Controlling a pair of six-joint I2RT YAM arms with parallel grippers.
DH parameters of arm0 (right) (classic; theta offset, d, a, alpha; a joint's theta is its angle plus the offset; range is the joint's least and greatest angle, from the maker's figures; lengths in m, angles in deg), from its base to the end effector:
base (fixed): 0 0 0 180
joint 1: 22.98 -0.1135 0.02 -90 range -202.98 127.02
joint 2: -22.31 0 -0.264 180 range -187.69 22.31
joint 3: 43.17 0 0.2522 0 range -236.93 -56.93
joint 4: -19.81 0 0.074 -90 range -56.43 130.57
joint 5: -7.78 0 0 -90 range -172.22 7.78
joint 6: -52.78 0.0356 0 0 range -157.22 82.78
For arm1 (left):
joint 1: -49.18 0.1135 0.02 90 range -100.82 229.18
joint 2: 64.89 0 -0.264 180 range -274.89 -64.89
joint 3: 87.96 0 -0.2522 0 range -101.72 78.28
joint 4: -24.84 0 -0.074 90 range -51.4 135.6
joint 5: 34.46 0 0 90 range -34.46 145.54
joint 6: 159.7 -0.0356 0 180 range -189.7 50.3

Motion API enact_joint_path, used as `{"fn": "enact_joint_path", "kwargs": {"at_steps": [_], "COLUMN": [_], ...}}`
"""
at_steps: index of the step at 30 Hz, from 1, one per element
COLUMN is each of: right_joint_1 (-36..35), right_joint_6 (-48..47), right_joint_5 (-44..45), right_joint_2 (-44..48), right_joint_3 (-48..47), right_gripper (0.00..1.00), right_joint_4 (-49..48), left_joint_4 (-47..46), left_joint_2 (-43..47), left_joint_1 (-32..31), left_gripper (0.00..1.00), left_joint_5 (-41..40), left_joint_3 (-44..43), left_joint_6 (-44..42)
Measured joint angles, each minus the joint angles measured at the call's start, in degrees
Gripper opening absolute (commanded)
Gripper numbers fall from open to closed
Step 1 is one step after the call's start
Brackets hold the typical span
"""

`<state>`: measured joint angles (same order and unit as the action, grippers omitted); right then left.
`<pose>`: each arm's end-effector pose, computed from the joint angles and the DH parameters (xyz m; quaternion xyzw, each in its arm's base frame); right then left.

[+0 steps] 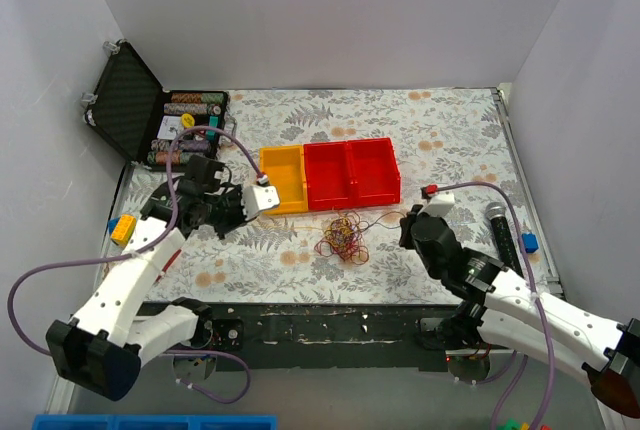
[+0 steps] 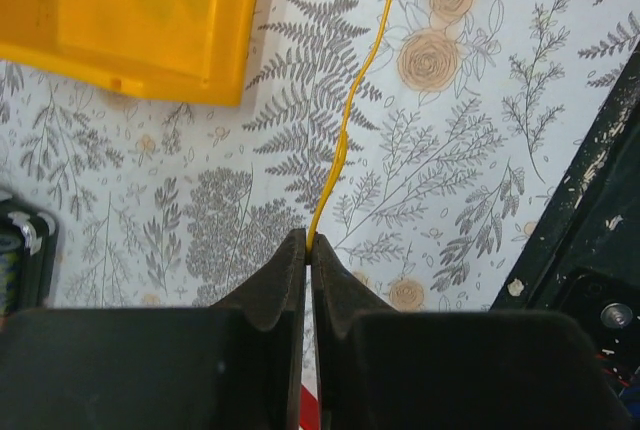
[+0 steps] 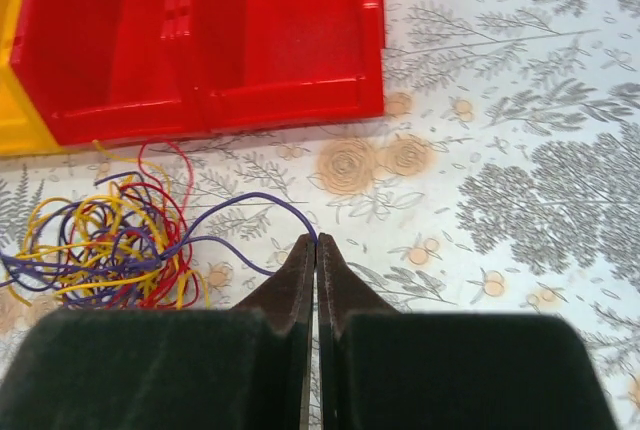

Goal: Untangle the cables

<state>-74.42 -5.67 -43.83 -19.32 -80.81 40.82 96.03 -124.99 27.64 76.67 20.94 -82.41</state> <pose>0.1211 0.1165 0.2283 0.0364 0.8150 0.1285 0.5638 0.1713 -0.0814 0.2975 0.3248 0.8940 -0.1961 0.2385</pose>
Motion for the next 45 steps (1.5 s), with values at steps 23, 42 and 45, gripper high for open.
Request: {"fn": "enact_joint_path", "kwargs": {"at_steps": [23, 42, 45], "right_joint_1": [0.0, 0.0, 0.0], "right_joint_6": [17.9, 22.9, 24.0], "right_joint_5": [17.4, 18.4, 18.7], "right_joint_2": [5.7, 3.5, 2.9], "right_joint_3": [-10.6, -10.4, -10.4], "right_gripper": [0.01, 0.01, 0.01], "right_joint_4": [32.0, 36.5, 37.0], "left_joint_4": [-9.4, -49.2, -51.9], "left_joint_2": [8.4, 13.7, 13.4], "left_joint_1": [5.2, 5.4, 5.4], "left_gripper": [0.0, 0.03, 0.03], "left_joint_5": [-27.8, -37.2, -37.6], "left_joint_3": [-7.7, -26.5, -28.3], "left_joint_6": [7.1, 22.2, 23.0]}}
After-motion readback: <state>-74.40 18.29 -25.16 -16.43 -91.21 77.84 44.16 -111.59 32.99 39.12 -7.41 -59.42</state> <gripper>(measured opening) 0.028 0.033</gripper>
